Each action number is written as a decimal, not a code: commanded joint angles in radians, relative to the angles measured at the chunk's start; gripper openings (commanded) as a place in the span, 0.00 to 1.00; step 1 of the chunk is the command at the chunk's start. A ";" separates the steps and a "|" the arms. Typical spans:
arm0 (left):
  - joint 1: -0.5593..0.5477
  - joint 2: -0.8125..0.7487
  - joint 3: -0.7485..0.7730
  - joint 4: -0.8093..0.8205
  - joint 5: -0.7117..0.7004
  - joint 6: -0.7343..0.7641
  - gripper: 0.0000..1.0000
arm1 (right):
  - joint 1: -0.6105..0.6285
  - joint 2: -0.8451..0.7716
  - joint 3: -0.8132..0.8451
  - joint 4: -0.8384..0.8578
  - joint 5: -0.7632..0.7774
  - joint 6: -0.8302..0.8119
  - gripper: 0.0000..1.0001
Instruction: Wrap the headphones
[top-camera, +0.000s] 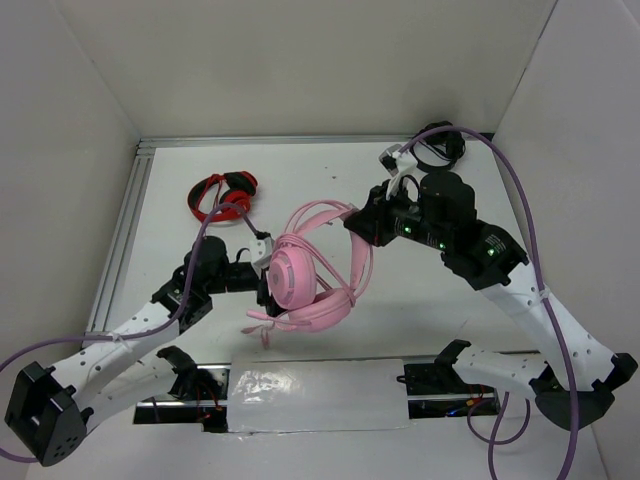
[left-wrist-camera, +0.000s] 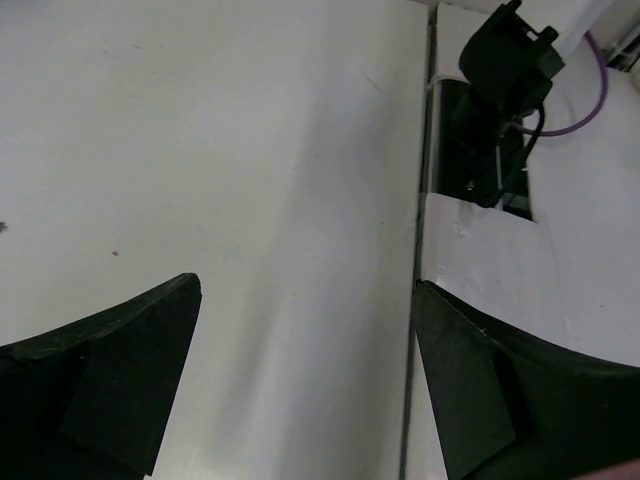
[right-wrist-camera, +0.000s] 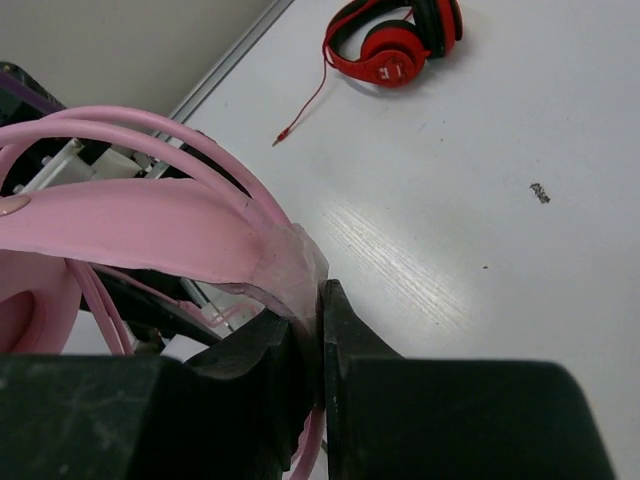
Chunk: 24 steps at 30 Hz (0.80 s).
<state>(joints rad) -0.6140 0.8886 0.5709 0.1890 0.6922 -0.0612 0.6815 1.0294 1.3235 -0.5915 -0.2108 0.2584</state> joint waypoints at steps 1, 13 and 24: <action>-0.001 -0.010 -0.051 0.096 0.118 -0.063 0.99 | -0.014 -0.037 0.075 0.140 0.044 0.151 0.00; -0.075 -0.108 -0.147 0.098 0.156 -0.114 0.99 | -0.022 -0.075 0.094 0.183 0.185 0.202 0.00; -0.092 -0.051 -0.115 0.151 0.072 -0.147 0.95 | -0.022 -0.077 0.108 0.202 0.074 0.226 0.00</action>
<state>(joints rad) -0.6987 0.8108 0.4171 0.2646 0.7868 -0.1909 0.6632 0.9707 1.3758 -0.5293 -0.0746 0.4015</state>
